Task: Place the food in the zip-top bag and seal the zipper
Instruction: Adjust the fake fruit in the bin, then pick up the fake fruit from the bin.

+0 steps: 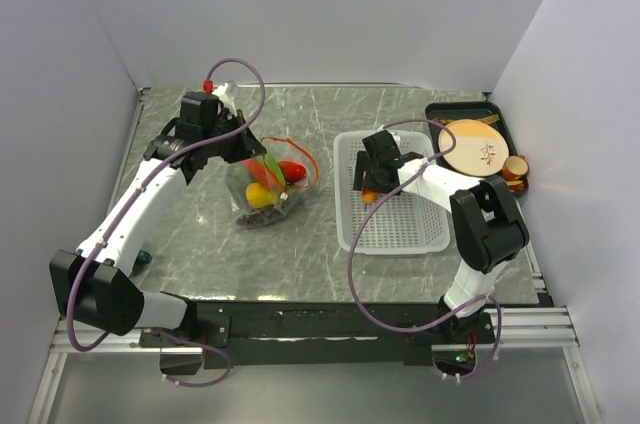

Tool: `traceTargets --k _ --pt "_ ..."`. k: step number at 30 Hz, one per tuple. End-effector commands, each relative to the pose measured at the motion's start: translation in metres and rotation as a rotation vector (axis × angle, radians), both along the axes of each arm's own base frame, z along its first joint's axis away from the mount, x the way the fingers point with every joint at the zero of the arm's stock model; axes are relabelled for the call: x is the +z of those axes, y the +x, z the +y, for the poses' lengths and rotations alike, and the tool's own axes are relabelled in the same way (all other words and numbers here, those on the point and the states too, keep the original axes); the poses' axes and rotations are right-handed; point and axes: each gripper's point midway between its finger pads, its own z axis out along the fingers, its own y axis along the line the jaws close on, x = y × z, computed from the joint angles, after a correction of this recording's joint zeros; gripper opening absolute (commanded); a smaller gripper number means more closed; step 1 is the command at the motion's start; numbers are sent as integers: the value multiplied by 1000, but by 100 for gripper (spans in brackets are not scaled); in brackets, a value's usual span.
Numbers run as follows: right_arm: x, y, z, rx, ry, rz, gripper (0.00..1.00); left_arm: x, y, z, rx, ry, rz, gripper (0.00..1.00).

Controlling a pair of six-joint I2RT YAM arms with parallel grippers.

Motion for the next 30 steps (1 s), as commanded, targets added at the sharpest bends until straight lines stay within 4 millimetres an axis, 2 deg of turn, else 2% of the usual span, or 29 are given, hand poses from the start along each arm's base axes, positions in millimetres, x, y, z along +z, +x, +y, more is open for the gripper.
traceTargets --k 1,5,9,12,14,15,17,20,25,30 --pt "24 9 3 -12 46 -78 81 24 7 -2 5 -14 -70 1" --pt "25 11 2 -19 43 -82 78 23 8 -3 -1 -14 -66 1" --pt "23 12 1 -34 45 -77 66 23 9 -3 0 -10 -70 1" --pt "19 12 1 -41 38 -61 64 22 9 -2 3 -5 -67 1" --pt "18 12 1 -37 40 -57 56 22 8 -2 3 -7 -68 1" --pt "21 13 1 -40 43 -62 47 22 8 -2 1 -6 -67 1" --pt "26 13 4 -29 58 -74 42 22 8 -1 4 -4 -67 1" --pt "47 14 7 -11 80 -106 40 24 9 -1 3 -4 -69 1" --pt "104 18 12 0 152 -225 40 27 10 -2 0 -6 -76 1" --pt "160 15 37 105 301 -336 41 27 10 -5 -8 -16 -76 1"
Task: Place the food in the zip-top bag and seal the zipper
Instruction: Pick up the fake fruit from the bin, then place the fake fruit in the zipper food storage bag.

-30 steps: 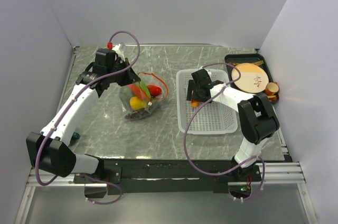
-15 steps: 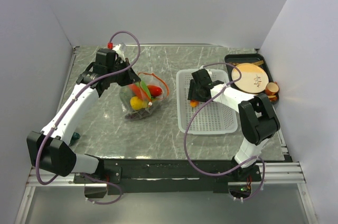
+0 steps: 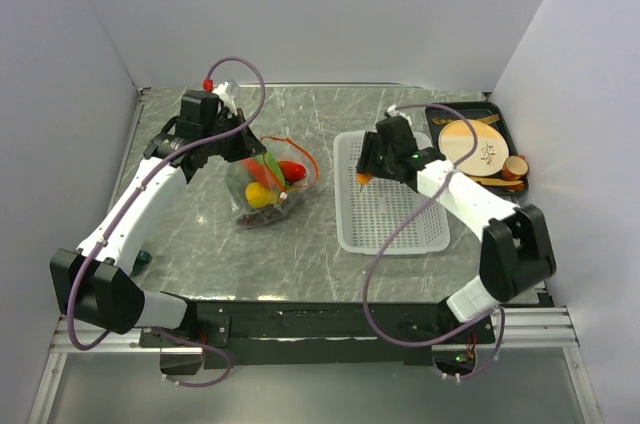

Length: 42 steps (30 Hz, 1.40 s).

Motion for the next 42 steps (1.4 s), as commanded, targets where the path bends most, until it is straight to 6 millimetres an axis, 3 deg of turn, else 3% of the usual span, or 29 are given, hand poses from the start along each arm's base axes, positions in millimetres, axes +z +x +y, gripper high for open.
traceTargets --k 1,8,14,18,22,30,36,42 --pt "84 10 31 117 175 -194 41 25 9 -5 -10 -20 -75 1" --pt "119 -8 103 425 336 -225 42 33 6 -9 -30 -31 -94 1" --pt "123 -33 163 647 424 -185 44 38 1 -16 -73 -29 -106 1" --pt "114 -42 183 725 423 -144 44 43 -3 -21 -89 -38 -136 1" --pt "103 -49 193 772 419 -88 44 46 -4 -26 -103 -43 -139 1" --pt "74 -43 196 788 359 -30 46 54 -14 -35 -164 -43 -163 1" --pt "79 -25 200 753 343 -74 48 60 -27 -42 -230 -52 -177 1" --pt "77 -1 193 647 275 -114 50 64 -32 -45 -258 -51 -172 1"
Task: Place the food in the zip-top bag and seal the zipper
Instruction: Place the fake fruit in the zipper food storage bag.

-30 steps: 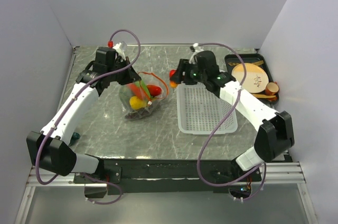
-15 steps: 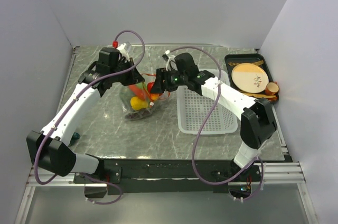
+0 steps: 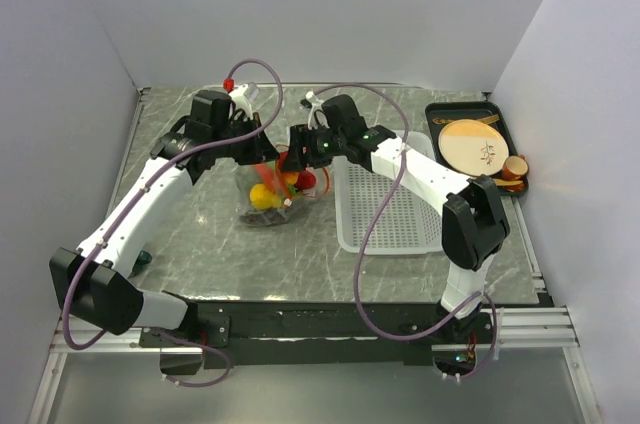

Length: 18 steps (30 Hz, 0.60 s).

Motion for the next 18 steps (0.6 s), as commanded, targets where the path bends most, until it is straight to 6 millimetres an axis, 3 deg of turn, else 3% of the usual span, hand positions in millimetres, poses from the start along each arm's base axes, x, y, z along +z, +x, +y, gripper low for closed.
traceTargets --k 1,7,13,14,15,16,17,18 --pt "22 29 -1 -93 -5 -115 50 55 -7 -11 -75 -72 -136 1" --pt "3 38 -4 -131 -59 -117 54 63 -4 -13 -73 -95 -160 1" --pt "6 32 -10 -140 -76 -128 80 60 4 -8 -12 -81 -163 1" --pt "17 32 -16 -170 -69 -153 88 59 6 -7 0 -79 -161 1" --pt "14 30 -22 -184 -77 -155 91 57 7 -6 7 -75 -160 1" --pt "20 36 -31 -244 -85 -184 95 55 10 -4 27 -68 -156 1" --pt "39 34 -36 -263 -61 -220 98 54 10 -3 30 -66 -155 1" --pt "42 32 -41 -282 -59 -237 98 54 11 -4 32 -68 -152 1"
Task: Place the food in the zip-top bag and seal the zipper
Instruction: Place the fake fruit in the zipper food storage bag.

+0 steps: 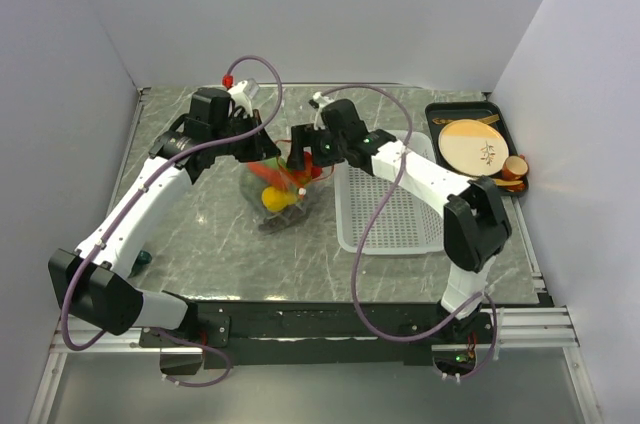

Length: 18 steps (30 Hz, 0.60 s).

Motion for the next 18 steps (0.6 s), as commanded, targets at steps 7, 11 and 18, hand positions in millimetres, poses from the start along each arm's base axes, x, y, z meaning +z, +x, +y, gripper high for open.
traceTargets --k 7,11,18 --pt "81 8 -69 -299 6 -231 100 40 12 -1 44 -52 -126 1" --pt "51 4 -83 -321 -4 -122 100 39 12 -1 47 -56 -127 1" --pt "-3 -8 -75 -317 16 105 93 41 12 1 58 -56 -139 1"
